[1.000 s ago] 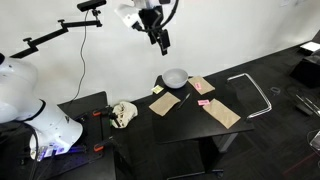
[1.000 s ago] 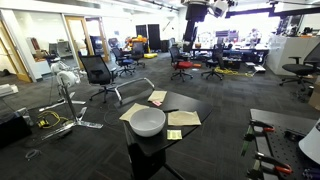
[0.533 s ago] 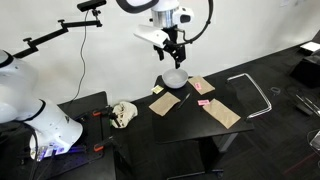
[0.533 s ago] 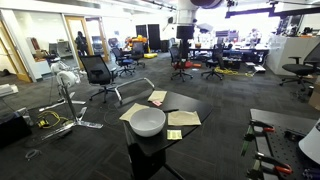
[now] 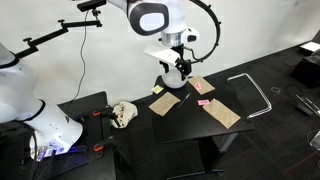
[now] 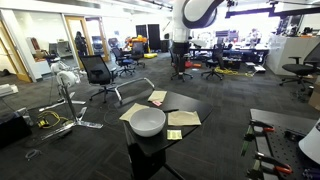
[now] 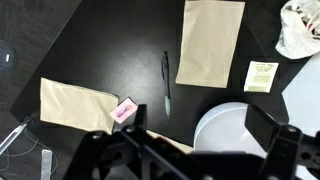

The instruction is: Put the black pen inside the grey bowl

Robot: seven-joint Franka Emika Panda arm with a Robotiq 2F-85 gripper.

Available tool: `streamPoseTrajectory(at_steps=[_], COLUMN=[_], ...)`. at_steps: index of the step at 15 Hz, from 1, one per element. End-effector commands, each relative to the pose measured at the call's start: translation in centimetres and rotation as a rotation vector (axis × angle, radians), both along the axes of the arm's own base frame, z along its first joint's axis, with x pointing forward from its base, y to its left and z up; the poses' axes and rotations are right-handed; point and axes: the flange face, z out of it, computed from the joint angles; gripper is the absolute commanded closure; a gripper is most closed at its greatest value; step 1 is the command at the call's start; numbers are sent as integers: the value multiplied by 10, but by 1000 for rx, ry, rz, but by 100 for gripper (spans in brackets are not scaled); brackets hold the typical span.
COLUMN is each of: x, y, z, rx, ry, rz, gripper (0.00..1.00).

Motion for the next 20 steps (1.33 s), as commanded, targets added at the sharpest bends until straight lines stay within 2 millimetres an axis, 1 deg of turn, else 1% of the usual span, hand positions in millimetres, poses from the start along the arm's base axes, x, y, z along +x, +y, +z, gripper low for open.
streamPoseTrajectory(at_steps=[1,6,11,14,20], x=[1,1,17,27,41], y=[0,0,-7,-11,-7], z=[-3,-4,-15,-26,-64], rx=[0,0,-2,2,29], ry=[5,6,-59,-87,-51], rz=[0,0,-8,0,52], gripper=[0,0,0,0,0])
